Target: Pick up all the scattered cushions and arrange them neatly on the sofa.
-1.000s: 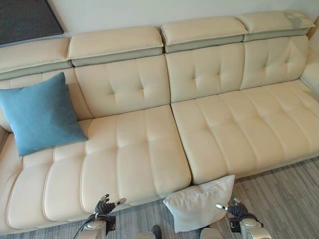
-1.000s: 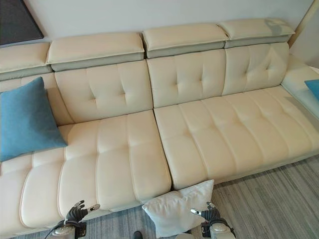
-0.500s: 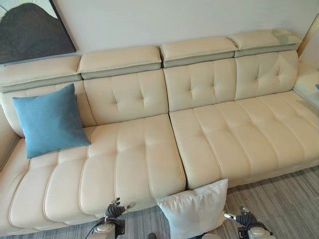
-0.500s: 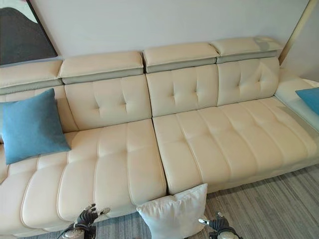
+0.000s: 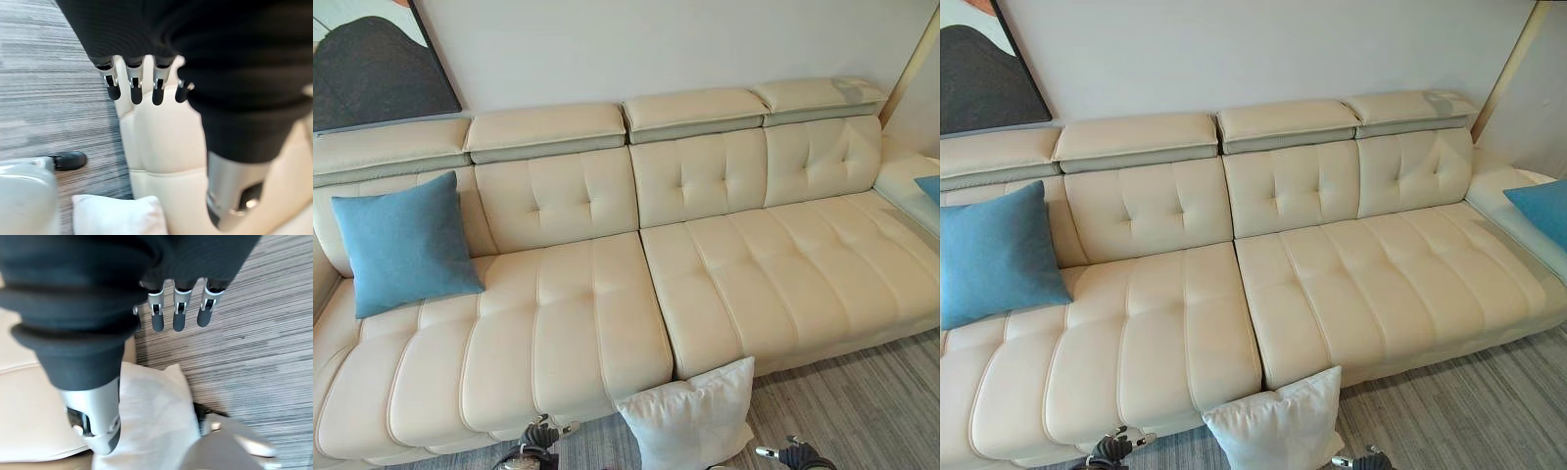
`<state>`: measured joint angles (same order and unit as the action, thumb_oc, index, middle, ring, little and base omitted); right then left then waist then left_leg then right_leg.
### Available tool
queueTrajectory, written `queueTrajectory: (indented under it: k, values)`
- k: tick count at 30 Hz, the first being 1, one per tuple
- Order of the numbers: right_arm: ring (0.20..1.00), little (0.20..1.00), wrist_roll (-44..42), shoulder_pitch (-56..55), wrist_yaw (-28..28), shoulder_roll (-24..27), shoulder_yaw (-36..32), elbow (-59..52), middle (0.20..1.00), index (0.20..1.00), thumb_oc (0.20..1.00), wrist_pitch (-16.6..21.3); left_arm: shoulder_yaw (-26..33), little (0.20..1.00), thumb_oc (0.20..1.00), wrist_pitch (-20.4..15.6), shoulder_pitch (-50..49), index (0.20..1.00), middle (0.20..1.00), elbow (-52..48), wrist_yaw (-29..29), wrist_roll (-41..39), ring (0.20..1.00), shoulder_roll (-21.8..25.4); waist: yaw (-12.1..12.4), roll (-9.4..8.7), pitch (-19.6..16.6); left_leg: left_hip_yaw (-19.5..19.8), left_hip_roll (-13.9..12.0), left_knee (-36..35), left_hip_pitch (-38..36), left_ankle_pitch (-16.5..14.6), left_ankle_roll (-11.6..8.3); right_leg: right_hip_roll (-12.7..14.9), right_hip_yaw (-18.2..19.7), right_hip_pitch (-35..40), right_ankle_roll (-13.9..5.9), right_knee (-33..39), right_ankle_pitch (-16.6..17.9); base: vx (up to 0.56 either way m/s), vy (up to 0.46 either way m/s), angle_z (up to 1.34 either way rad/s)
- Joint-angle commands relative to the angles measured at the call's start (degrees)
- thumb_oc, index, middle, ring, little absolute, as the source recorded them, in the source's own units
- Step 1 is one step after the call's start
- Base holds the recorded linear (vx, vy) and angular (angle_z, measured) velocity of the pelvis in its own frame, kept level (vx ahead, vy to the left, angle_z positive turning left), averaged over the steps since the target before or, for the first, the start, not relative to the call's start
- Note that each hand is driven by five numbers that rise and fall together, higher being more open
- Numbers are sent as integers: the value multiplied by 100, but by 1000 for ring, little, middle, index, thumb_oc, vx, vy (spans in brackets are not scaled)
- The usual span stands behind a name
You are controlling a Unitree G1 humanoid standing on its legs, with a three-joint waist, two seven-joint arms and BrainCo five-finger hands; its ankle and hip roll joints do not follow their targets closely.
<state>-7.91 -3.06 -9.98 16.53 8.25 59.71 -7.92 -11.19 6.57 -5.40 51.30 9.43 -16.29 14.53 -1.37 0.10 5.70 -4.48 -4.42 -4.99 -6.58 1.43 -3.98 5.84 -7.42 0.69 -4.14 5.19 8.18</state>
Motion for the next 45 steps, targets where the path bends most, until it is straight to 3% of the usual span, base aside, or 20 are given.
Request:
queueTrajectory:
  k: [1,7,8,12,13,14,17,23,30,35,36,37,38,39,41,42,43,45]
  values:
    - [1000,1000,-16,595,-179,197,-59,317,1000,1000,1000,14,38,1000,1000,-120,570,1000,1000,449,49,29,1000,-63,-128,67,533,-90,178,-1,265,-205,51,-107,-4,453,-54,-19,-1140,-14,-41,-14]
    - [1000,1000,-207,1225,-439,424,2,205,1000,1000,1000,79,-72,1000,1000,-271,1182,1000,1000,793,293,-431,1000,-204,-230,200,1040,-191,172,-1,1099,-25,90,-60,210,-698,-2,-381,-984,-119,-17,-19]
    - [1000,1000,-278,1516,-564,481,107,25,1000,1000,1000,135,-191,1000,1000,-351,1439,1000,1000,750,402,-507,1000,-235,-239,220,1191,-289,167,-1,1498,103,109,-59,293,-1251,23,-600,-962,-62,-18,-17]
    - [1000,1000,-324,2084,-848,578,329,-342,1000,1000,1000,231,-373,1000,1000,-463,2000,1000,1000,603,675,-636,1000,-213,-231,168,1362,-398,161,71,2266,266,107,-90,404,-2213,42,-1014,-951,-87,-94,-31]
    - [1000,1000,-277,2542,-1046,637,523,-454,1000,1000,1000,294,-522,1000,1000,-535,2496,1000,1000,563,872,-672,1000,-160,-254,98,1480,-434,137,419,2931,259,80,-117,451,-2848,52,-1284,-941,-68,-85,-26]
    - [1000,1000,-278,2545,-1046,637,524,-452,1000,1000,1000,294,-521,1000,1000,-535,2499,1000,1000,565,871,-672,1000,-159,-251,97,1453,-438,137,427,2968,262,81,-117,456,-2885,53,-1287,-933,-108,-161,-7]
    - [1000,1000,-370,3753,-1630,846,818,-628,1000,1000,1000,505,-776,1000,1000,-702,3761,1000,1000,610,1400,-738,1000,59,-318,70,1680,-364,84,1069,4288,239,11,-125,528,-4190,62,-1828,-975,-50,-97,12]
    - [1000,1000,-466,5078,-2200,994,1161,-662,1000,1000,1000,727,-1115,1000,1000,-825,4994,1000,1000,596,1935,-677,1000,266,-400,92,1818,-204,52,1604,5617,199,-26,-76,579,-5562,55,-2420,-1037,23,-70,-2]
    - [1000,1000,-907,6382,-2660,488,1462,-1103,1000,1000,1000,1290,-1450,1000,1000,-1117,6344,1000,1000,134,2741,-587,1000,134,-398,-17,2176,32,47,2364,6879,25,56,-51,570,-6802,9,-3146,-1124,26,-45,-1]
    - [1000,1000,-1583,6796,-2516,-25,1369,-1595,1000,1000,1000,1784,-1470,1000,1000,-1449,6758,1000,1000,-486,2544,-1208,1000,-413,-379,-53,2235,149,108,2638,7440,22,67,-48,503,-7314,4,-3470,-1153,18,-28,13]
    - [774,774,-1777,6884,-2507,-106,1300,-1663,774,774,774,1908,-1440,1000,1000,-1596,6825,1000,1000,-646,2546,-1469,1000,-571,-364,-42,2264,173,116,2632,7450,18,54,-40,478,-7339,-2,-3516,-1180,4,8,11]
    - [507,507,-1780,6891,-2504,-103,1298,-1660,507,507,507,1911,-1442,900,900,-1597,6831,900,900,-646,2546,-1472,900,-570,-368,-37,2243,177,121,2639,7495,36,58,-35,476,-7381,1,-3523,-1166,0,38,10]
    - [200,200,-2133,6984,-2470,-276,1133,-1693,200,200,200,2205,-1358,338,338,-1855,6922,338,338,-834,2482,-1981,338,-861,-326,-18,2230,210,146,2628,7557,45,32,-21,450,-7439,-17,-3514,-1171,-7,52,9]
    - [200,200,-2449,7046,-2378,-372,985,-1725,200,200,200,2358,-1295,200,200,-1969,6926,200,200,-913,2322,-2317,200,-1045,-306,-6,2218,227,168,2589,7598,59,25,-12,438,-7466,-26,-3494,-1164,-9,52,8]
    - [200,200,-2633,7034,-2308,-473,897,-1712,200,200,200,2468,-1230,200,200,-2033,6948,200,200,-868,2222,-2622,200,-1198,-298,-9,2162,229,181,2572,7690,103,20,2,414,-7542,-27,-3461,-1136,-12,43,-1]
    - [200,200,-3149,6990,-2104,-719,684,-1781,200,200,200,2698,-1063,200,200,-2230,6883,200,200,-872,1894,-3614,200,-1691,-292,-14,2135,257,206,2492,7692,138,5,2,382,-7538,-28,-3438,-1129,-8,62,-9]
    - [200,200,-3169,6949,-2070,-712,643,-1704,200,200,200,2672,-1026,200,200,-2223,6895,200,200,-821,1864,-3561,200,-1715,-296,-28,2095,269,218,2478,7702,148,-1,-5,382,-7541,-24,-3417,-1125,-4,76,4]
    - [200,200,-3533,6756,-1912,-842,515,-1884,200,200,200,2832,-893,200,200,-2305,6719,200,200,-904,1716,-4216,200,-1938,-288,-19,2025,262,247,2390,7658,178,-11,-11,366,-7485,-30,-3336,-1097,4,62,17]
